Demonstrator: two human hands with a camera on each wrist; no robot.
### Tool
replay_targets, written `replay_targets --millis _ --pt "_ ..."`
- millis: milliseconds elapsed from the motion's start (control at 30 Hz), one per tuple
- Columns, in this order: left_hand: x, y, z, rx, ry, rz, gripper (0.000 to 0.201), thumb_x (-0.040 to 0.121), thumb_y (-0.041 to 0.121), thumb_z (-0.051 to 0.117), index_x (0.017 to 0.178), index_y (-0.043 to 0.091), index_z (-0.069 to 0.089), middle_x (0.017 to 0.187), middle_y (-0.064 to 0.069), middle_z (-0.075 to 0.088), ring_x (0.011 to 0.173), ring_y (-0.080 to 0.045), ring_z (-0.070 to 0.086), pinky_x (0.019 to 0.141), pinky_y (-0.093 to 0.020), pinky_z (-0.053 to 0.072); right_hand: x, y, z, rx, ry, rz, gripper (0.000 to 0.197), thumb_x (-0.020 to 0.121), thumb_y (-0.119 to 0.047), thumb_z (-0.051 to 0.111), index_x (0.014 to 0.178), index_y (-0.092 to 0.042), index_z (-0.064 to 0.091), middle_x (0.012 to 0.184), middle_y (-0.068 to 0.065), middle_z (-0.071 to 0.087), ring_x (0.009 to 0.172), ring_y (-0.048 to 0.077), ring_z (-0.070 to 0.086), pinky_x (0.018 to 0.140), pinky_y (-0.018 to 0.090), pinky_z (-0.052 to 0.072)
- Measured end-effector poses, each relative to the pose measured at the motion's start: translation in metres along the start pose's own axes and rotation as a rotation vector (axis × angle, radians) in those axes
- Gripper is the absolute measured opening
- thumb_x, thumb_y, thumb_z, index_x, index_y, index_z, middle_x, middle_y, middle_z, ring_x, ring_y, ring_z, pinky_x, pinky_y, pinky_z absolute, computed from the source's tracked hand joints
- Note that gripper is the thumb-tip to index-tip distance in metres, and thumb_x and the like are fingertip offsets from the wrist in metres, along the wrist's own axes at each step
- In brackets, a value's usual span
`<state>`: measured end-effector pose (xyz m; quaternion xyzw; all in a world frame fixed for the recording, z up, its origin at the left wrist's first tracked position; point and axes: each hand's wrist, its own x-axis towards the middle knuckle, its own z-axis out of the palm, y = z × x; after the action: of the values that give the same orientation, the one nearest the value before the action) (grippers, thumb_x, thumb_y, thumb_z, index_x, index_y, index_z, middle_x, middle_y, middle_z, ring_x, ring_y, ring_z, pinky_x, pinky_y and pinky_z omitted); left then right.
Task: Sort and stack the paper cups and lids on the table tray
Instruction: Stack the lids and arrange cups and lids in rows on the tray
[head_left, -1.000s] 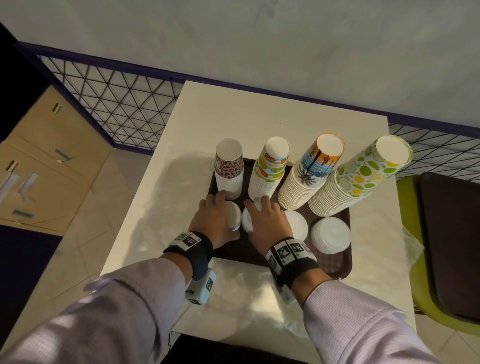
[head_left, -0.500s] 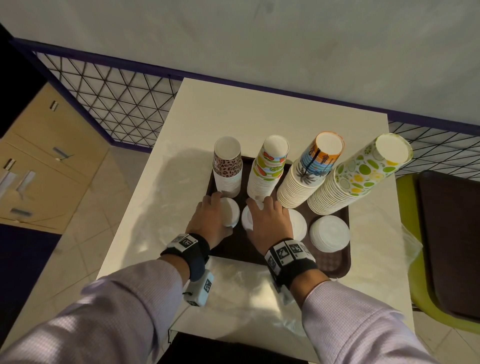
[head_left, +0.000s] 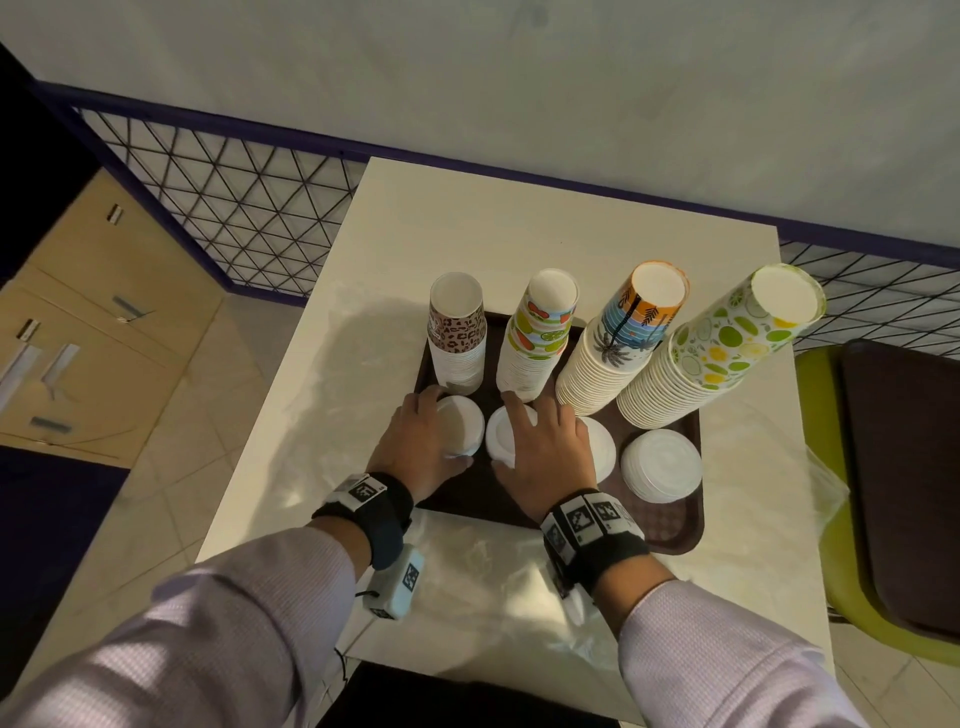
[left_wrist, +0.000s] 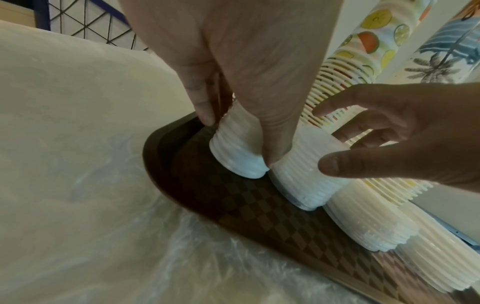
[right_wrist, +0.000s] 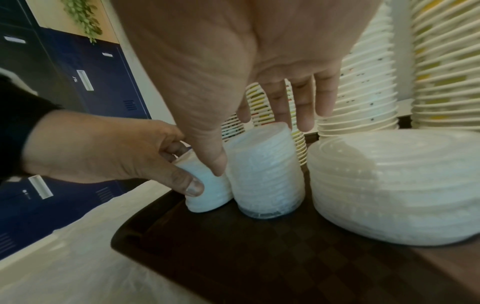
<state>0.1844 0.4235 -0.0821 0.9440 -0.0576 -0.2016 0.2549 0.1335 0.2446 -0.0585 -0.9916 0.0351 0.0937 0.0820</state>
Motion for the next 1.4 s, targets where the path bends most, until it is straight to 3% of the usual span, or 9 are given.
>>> replay_targets --millis 133,333,533,667,800,933,1067,1200,1400 --pt "0.0 -0.001 -0.001 0.005 0.012 0.01 0.096 0.076 0.035 0.089 0.153 0.016 0.034 0.142 -0.012 0.049 0.127 -0.034 0.054 0.104 -0.048 0.052 0.001 0.001 -0.002 -0.001 -0.022 -0.005 0.074 0.085 -0.047 0.068 0.148 -0.027 0.035 0.132 0.009 0.049 0.116 0.03 0.047 0.098 0.042 0.042" --pt "0.002 -0.002 -0.001 0.009 0.006 0.007 0.093 0.077 0.036 0.088 0.151 0.016 0.036 0.138 -0.012 0.05 0.124 -0.034 0.055 0.103 -0.048 0.053 0.001 0.002 0.0 0.03 -0.023 -0.005 0.074 0.086 -0.046 0.069 0.148 -0.027 0.035 0.134 0.008 0.048 0.119 0.03 0.046 0.099 0.042 0.043" --pt "-0.003 -0.002 -0.007 -0.002 0.009 0.001 0.109 0.07 0.039 0.093 0.155 0.019 0.028 0.142 -0.012 0.048 0.131 -0.034 0.05 0.106 -0.049 0.049 -0.003 0.004 -0.003 0.064 -0.004 -0.026 0.079 0.082 -0.05 0.072 0.148 -0.028 0.036 0.133 0.008 0.047 0.116 0.03 0.047 0.098 0.042 0.044" --pt "-0.022 0.002 -0.012 0.03 0.215 0.125 0.108 0.062 0.045 0.095 0.149 0.018 0.037 0.136 -0.014 0.05 0.122 -0.033 0.048 0.1 -0.041 0.045 -0.018 0.014 -0.011 0.193 0.141 -0.035 0.07 0.075 -0.045 0.075 0.137 -0.02 0.052 0.131 0.007 0.052 0.113 0.03 0.051 0.091 0.045 0.048" --pt "-0.04 0.01 -0.012 0.086 0.323 0.314 0.076 0.067 0.043 0.092 0.133 0.029 0.056 0.13 -0.008 0.048 0.117 -0.031 0.046 0.094 -0.04 0.048 -0.038 0.043 -0.008 0.262 0.289 0.054 0.05 0.074 -0.033 0.075 0.118 -0.013 0.06 0.124 0.014 0.055 0.108 0.035 0.051 0.089 0.046 0.047" --pt "-0.036 0.03 -0.004 0.233 0.249 0.456 0.055 0.071 0.043 0.088 0.122 0.03 0.069 0.13 -0.004 0.057 0.113 -0.031 0.052 0.088 -0.047 0.053 -0.042 0.058 0.003 0.186 0.18 0.107 0.054 0.074 -0.03 0.079 0.122 -0.016 0.059 0.131 0.017 0.053 0.113 0.038 0.05 0.093 0.049 0.049" --pt "-0.028 0.047 0.004 0.337 0.124 0.502 0.054 0.081 0.046 0.078 0.132 0.032 0.065 0.138 0.005 0.06 0.121 -0.027 0.051 0.098 -0.049 0.047 -0.036 0.059 0.015 0.13 0.127 0.065 0.059 0.07 -0.031 0.083 0.124 -0.019 0.061 0.13 0.02 0.055 0.112 0.042 0.052 0.087 0.05 0.053" --pt "-0.022 0.054 0.007 0.431 0.017 0.533 0.054 0.092 0.049 0.065 0.142 0.033 0.056 0.147 0.011 0.054 0.128 -0.022 0.044 0.105 -0.042 0.038 -0.03 0.063 0.026 0.081 0.103 0.089 0.051 0.075 -0.027 0.08 0.122 -0.018 0.066 0.13 0.022 0.056 0.11 0.044 0.054 0.084 0.051 0.054" --pt "-0.022 0.053 0.004 0.424 0.002 0.515 0.058 0.089 0.057 0.064 0.141 0.032 0.054 0.145 0.009 0.052 0.13 -0.022 0.043 0.106 -0.042 0.036 -0.031 0.065 0.021 0.064 0.081 0.095 0.048 0.082 -0.028 0.075 0.128 -0.022 0.063 0.136 0.019 0.052 0.117 0.041 0.05 0.088 0.051 0.051"
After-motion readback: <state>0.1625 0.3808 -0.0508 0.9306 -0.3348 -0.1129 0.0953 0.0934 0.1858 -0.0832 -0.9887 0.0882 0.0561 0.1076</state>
